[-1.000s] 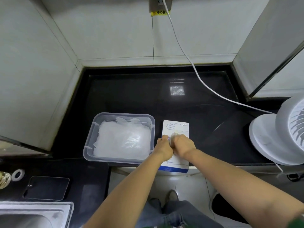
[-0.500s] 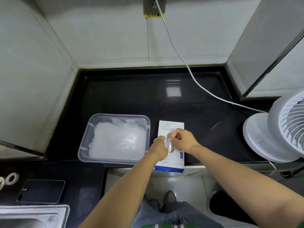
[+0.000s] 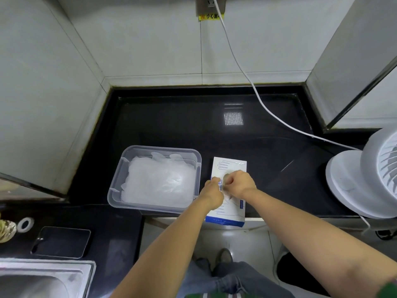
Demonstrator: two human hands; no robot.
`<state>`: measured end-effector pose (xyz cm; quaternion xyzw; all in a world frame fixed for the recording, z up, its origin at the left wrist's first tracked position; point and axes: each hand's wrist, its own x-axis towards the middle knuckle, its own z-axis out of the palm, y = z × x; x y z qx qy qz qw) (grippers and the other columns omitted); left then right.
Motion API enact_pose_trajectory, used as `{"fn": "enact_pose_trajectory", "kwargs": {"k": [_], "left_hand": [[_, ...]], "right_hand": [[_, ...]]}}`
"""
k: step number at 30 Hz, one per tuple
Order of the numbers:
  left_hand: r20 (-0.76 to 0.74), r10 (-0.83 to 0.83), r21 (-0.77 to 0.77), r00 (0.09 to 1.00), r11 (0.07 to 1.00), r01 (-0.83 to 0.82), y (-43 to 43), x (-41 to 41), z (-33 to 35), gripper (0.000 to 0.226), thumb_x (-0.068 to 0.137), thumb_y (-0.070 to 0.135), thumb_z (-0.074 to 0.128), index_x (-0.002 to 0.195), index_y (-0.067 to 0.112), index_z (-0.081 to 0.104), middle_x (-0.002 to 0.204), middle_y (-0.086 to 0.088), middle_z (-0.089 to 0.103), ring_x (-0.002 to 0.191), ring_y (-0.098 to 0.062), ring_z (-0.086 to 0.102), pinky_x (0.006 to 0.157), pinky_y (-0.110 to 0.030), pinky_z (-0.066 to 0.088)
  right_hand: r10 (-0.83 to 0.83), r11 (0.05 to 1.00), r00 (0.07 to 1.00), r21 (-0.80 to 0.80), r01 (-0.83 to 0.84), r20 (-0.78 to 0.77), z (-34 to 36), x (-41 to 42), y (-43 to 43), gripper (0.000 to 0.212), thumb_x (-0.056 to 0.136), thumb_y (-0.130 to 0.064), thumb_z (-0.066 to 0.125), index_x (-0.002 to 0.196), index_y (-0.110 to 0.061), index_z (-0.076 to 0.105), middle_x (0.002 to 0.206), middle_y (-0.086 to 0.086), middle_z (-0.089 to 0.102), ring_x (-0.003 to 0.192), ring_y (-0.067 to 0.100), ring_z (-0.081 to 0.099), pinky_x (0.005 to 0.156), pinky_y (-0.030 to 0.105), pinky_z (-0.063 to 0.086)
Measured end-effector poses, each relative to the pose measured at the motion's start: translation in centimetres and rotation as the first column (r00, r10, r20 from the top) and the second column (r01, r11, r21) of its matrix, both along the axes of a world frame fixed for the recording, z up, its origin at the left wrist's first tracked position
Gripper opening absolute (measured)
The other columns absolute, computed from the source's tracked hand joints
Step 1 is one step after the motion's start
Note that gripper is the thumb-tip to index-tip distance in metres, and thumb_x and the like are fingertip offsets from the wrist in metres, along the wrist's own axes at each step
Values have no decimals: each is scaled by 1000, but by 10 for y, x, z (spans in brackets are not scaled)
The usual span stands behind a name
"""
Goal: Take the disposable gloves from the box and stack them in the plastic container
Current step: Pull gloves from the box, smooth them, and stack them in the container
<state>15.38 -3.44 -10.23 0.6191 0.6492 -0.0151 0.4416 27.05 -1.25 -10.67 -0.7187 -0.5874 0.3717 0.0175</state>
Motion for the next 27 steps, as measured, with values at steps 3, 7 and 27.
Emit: {"fn": "enact_pose_trajectory", "kwargs": {"k": [3,7,27], "left_hand": [[5,3,-17,1000,1000,-3,2,0,-2,54,94,-2,51,143,14,34,135,-11,41,112,-29,55,87,-33,52],[4,13,-33,1000,999,-13,3,2,-4,54,95,5,57,142,17,34,134,-8,44,113,-26,55,88,-31,53],[55,116,-74,992,991,-112,1,5,7,53,96,18,57,142,24,33,130,-9,47,108,-27,56,83,-32,56]], "right_hand": [[-279,956,877,-29,291,-390,9,12,3,5,83,-5,69,78,-6,70,85,5,69,78,16,64,66,25,52],[-337,908,729,-2,419,-596,10,27,2,16,88,-10,70,79,-13,57,96,8,70,89,25,70,80,36,58],[-307,944,831,-36,329,-463,15,48,-9,11,93,-17,63,87,-8,60,95,6,73,86,19,73,81,36,60]]}}
